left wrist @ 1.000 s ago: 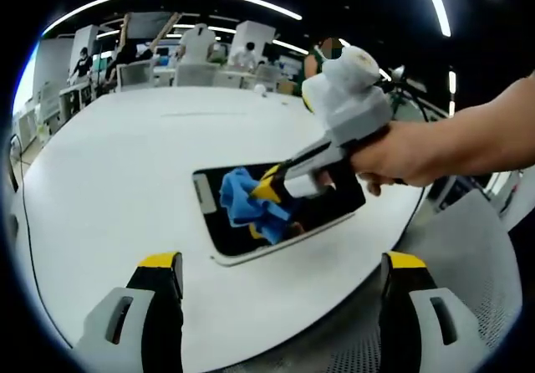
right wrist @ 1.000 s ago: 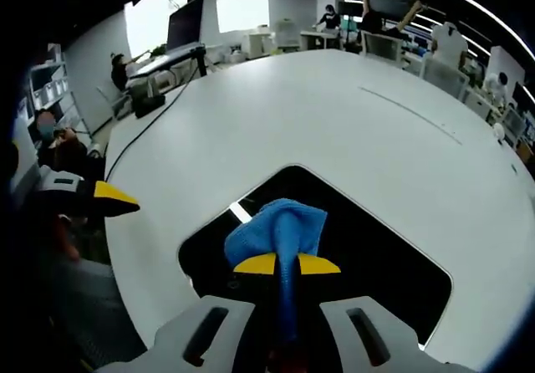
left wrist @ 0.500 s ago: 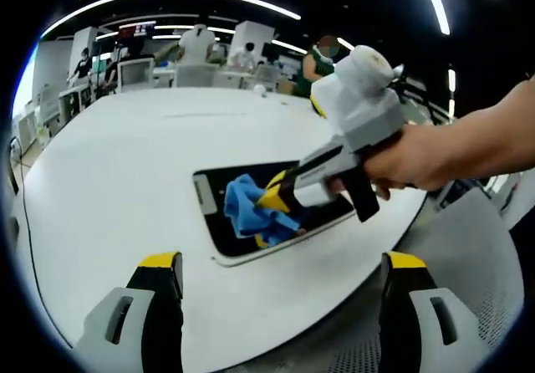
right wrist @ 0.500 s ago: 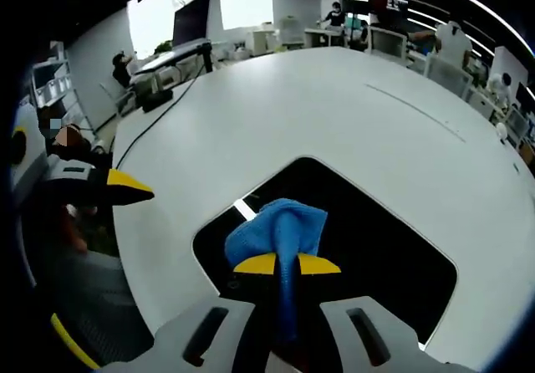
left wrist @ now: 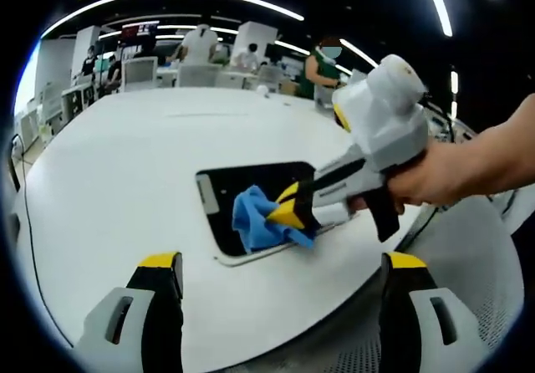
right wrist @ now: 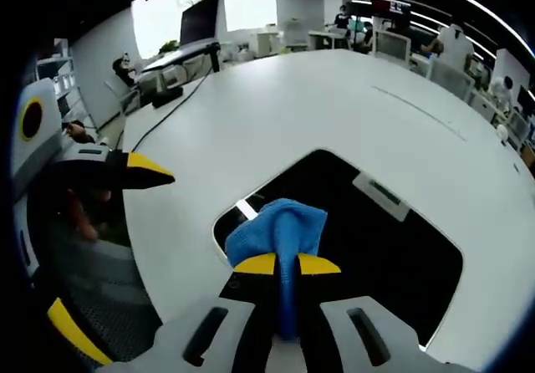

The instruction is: Wipe the mirror surface with the cleaning cloth until all visible marks leave the cleaned area.

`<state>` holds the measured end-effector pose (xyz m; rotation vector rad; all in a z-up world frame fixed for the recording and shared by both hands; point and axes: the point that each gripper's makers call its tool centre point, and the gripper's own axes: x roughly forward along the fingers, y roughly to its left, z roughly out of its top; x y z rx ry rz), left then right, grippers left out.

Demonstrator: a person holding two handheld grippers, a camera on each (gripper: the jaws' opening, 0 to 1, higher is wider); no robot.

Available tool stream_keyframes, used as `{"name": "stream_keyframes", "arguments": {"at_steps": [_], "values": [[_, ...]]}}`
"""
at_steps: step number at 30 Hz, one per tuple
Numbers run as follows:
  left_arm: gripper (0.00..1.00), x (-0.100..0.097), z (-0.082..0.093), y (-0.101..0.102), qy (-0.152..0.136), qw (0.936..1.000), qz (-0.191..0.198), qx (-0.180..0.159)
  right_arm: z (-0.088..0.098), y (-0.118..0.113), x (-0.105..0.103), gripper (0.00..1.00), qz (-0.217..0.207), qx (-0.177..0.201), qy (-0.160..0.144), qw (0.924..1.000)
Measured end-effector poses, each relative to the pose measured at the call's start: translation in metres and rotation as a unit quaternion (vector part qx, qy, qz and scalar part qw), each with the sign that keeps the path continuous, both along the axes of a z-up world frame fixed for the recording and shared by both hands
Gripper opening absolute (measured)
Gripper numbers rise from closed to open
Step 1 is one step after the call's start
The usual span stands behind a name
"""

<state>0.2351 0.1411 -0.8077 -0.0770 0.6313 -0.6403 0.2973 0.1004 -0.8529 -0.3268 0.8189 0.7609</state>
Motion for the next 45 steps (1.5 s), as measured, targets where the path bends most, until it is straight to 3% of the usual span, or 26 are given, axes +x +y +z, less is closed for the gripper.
{"name": "stream_keyframes", "arguments": {"at_steps": [12,16,32,45], "values": [[0.99,0.000,0.001,0.002,0.002,1.0000,0.009,-0.003,0.000,0.002,-0.010,0.02,0.008,0.011,0.013,0.9998],[0.99,0.000,0.001,0.002,0.003,0.9999,0.013,-0.004,0.002,0.003,-0.016,0.02,0.016,0.009,0.002,0.9998],[0.99,-0.001,0.000,0.002,0.003,1.0000,0.007,0.001,0.002,0.004,-0.022,0.02,0.015,0.028,0.031,0.9990],[0.99,-0.002,-0.001,0.000,0.004,1.0000,-0.002,0.005,0.001,0.005,-0.023,0.02,0.031,0.022,0.028,0.9989]]}}
